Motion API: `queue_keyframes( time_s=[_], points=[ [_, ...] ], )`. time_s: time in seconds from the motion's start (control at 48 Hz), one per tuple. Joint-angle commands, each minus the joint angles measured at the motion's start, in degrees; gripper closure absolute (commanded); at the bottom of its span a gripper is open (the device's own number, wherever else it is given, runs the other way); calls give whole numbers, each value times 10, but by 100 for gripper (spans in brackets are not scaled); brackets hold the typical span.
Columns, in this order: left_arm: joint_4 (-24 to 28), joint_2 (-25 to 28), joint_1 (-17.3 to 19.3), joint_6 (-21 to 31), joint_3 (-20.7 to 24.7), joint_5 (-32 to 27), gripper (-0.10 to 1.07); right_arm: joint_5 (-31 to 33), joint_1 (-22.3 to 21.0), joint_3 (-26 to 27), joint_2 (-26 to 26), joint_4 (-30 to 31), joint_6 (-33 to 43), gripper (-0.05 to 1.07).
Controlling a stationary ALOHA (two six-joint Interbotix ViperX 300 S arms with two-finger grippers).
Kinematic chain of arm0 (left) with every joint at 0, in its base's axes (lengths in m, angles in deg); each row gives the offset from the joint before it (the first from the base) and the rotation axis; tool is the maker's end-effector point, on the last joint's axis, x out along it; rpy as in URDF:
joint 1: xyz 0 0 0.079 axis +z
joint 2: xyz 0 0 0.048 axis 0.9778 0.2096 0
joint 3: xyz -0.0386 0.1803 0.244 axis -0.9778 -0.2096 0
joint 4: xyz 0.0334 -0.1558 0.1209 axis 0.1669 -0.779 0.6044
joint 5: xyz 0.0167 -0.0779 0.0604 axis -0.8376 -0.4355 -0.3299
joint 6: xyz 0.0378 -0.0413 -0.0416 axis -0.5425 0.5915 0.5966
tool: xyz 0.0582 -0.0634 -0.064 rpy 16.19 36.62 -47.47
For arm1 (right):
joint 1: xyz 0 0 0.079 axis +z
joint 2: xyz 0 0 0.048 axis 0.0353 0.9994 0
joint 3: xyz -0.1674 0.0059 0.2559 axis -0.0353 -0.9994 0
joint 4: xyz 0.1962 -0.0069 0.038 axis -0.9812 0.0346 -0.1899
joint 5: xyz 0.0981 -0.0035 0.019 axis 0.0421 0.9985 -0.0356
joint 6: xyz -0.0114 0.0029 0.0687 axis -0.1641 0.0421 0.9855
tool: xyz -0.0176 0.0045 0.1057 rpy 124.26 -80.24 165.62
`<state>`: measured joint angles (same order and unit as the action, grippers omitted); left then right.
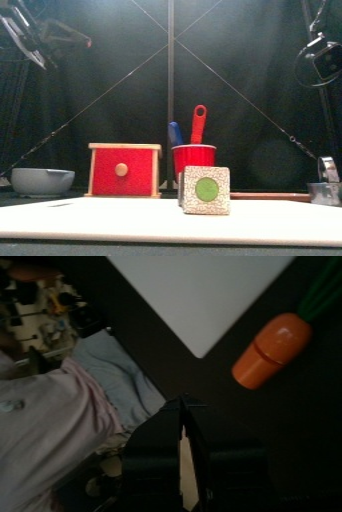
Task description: Grab carrot
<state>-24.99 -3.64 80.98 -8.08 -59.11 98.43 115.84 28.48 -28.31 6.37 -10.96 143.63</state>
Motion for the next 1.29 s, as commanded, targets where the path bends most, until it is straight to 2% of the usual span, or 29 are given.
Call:
queue_keyframes(
  time_s=[0.0,0.188,0.375,0.5,0.688,0.875,1.271],
  points=[
    [-2,2,9,0,4,4,74,17,23,18,19,46,66,79],
    [-3,2,22,-2,-4,2,74,51,71,39,66,140,230,65],
    [-4,2,31,-2,-6,0,74,98,108,65,114,243,375,39],
    [-3,2,33,0,-11,0,74,118,129,79,156,279,448,20],
    [-3,2,35,-2,-15,0,74,119,151,101,212,286,485,0],
    [-3,2,40,-3,-15,0,74,125,143,114,251,272,485,-1],
    [-3,2,42,-4,-16,-2,73,120,119,120,298,267,486,-1]
  ],
)
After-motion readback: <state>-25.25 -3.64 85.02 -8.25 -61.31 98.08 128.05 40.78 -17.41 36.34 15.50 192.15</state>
